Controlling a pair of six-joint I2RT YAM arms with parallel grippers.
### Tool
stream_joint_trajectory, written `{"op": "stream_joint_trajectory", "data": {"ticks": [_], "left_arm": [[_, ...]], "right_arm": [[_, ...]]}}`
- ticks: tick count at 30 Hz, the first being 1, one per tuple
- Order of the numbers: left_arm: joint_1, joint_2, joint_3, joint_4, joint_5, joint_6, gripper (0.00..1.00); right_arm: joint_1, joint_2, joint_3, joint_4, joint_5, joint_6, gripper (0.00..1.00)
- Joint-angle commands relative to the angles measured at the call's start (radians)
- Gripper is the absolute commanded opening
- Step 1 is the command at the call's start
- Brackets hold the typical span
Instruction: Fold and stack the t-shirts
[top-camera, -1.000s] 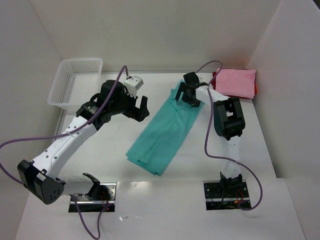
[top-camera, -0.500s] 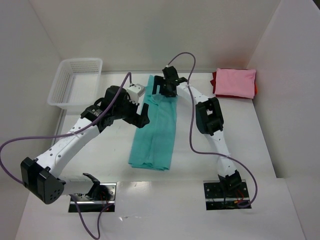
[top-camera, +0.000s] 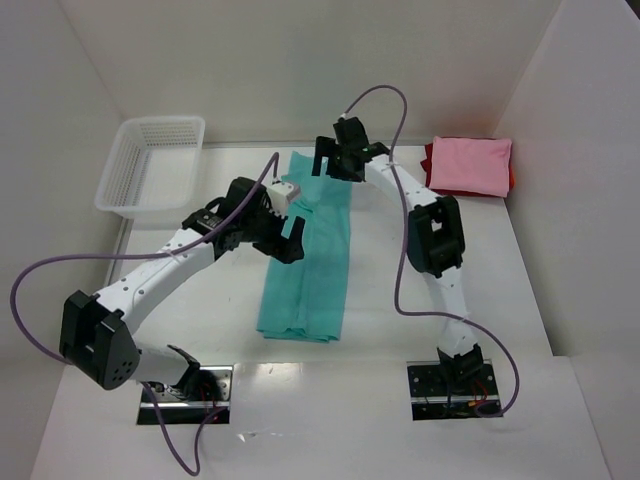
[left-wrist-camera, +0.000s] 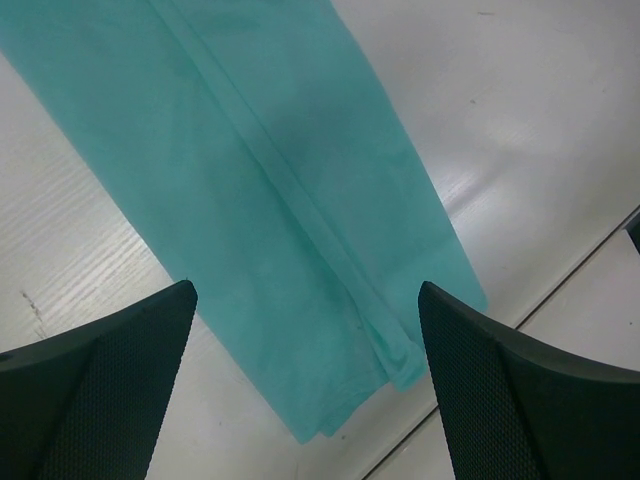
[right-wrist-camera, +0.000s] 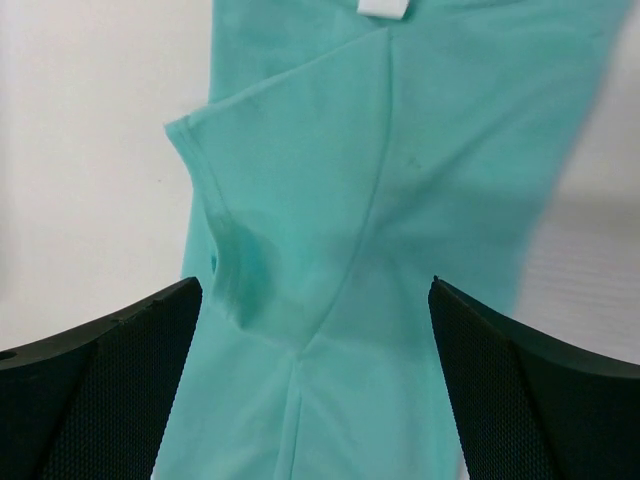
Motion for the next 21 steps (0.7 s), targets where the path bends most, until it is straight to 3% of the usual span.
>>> {"op": "stream_joint_trajectory", "data": {"ticks": [1,4,9,15,21], "left_arm": [[-0.020,0.046,-0.038,-0.009,0.068,0.020,0.99],[-0.049,0.113,-0.029,-0.045,0.076,0.020,0.99],[-0.098,0.165,-0.048,-0.030,0.046,0.009,0.99],[-0.134,0.224,-0.038,-0.026,0.011,-0.026,0.99],[-0.184,0.317,-0.003,-0.059,-0.063,-0.063,0.99]], "right_arm": [[-0.018,-0.264,-0.168,0.016,0.091,0.009,1.00],[-0.018,-0.355,-0.419,0.098,0.120,0.044,1.00],[-0.018,-0.359,-0.546,0.155,0.102,0.074,1.00],[-0.018,-0.291,-0.481,0.173,0.095,0.074,1.00],[-0.018,-0.117,-0.284,0.115,0.057,0.045,1.00]]}}
